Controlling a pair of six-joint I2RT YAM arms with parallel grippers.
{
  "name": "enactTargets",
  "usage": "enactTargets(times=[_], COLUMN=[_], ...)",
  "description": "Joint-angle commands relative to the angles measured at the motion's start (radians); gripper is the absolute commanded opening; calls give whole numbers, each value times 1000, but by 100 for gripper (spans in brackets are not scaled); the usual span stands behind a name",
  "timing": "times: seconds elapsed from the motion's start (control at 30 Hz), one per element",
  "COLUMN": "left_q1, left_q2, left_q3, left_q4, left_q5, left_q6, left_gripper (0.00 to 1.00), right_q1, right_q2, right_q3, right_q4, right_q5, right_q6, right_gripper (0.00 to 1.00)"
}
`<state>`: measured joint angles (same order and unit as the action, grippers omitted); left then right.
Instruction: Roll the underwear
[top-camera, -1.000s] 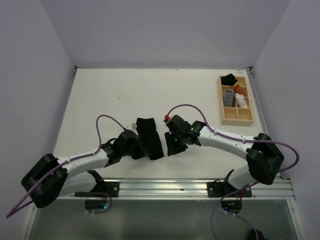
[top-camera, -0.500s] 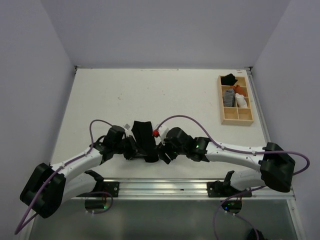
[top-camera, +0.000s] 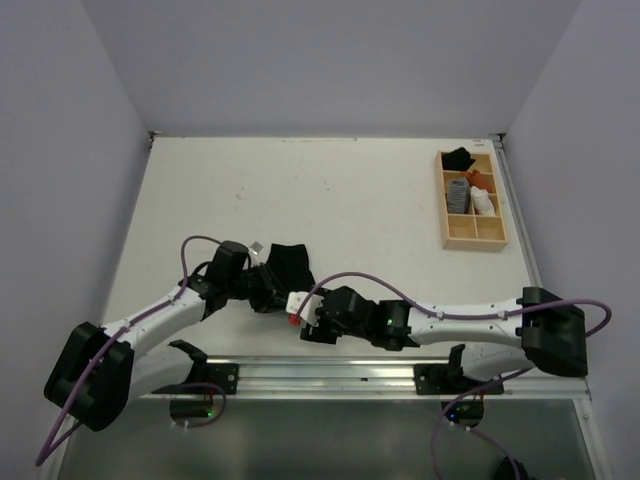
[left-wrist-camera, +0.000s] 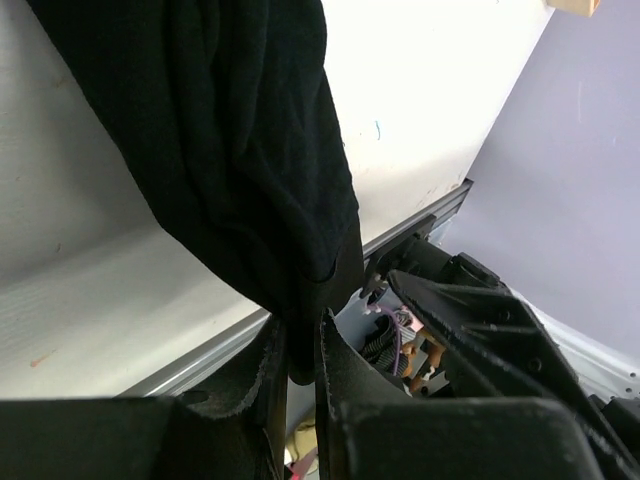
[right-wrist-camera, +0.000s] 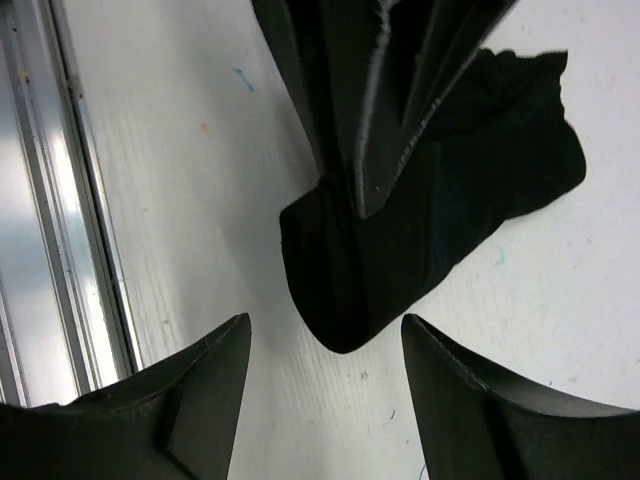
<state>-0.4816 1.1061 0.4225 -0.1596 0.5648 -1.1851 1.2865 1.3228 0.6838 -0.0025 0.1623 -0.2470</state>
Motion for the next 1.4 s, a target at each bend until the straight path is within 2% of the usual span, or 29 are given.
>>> enactTargets(times=[0.0, 0.63, 0.9, 1.0, 1.07, 1.1, 1.2, 1.37], left_q1=[17, 34, 35, 37, 38, 38, 44, 49], left_q2=[8, 9, -3, -6, -8, -9, -17, 4], left_q3=[42, 22, 13, 12, 4, -2, -8, 22], left_q4=[-35, -9, -20, -35, -37, -35, -38, -75], left_q5=[43, 83, 83, 78, 72, 72, 69, 53], left_q6=[8, -25, -31, -31, -33, -34, -31, 42], left_gripper=[0, 0, 0, 0, 0, 0, 0, 13], right_q1=[46, 74, 76, 77, 79, 79, 83, 83], right_q2=[9, 159, 214, 207, 204, 202, 184, 187], right_q3=[-6, 63, 76, 69, 69, 66, 46, 60], right_q4=[90, 160, 225, 228, 219, 216, 225, 185], right_q5=[103, 161, 249, 203, 175, 177, 169, 143], right_q6=[-118, -210, -228, -238, -224, -215, -196, -181], right_gripper=[66, 68, 67, 62, 50, 38, 26, 4])
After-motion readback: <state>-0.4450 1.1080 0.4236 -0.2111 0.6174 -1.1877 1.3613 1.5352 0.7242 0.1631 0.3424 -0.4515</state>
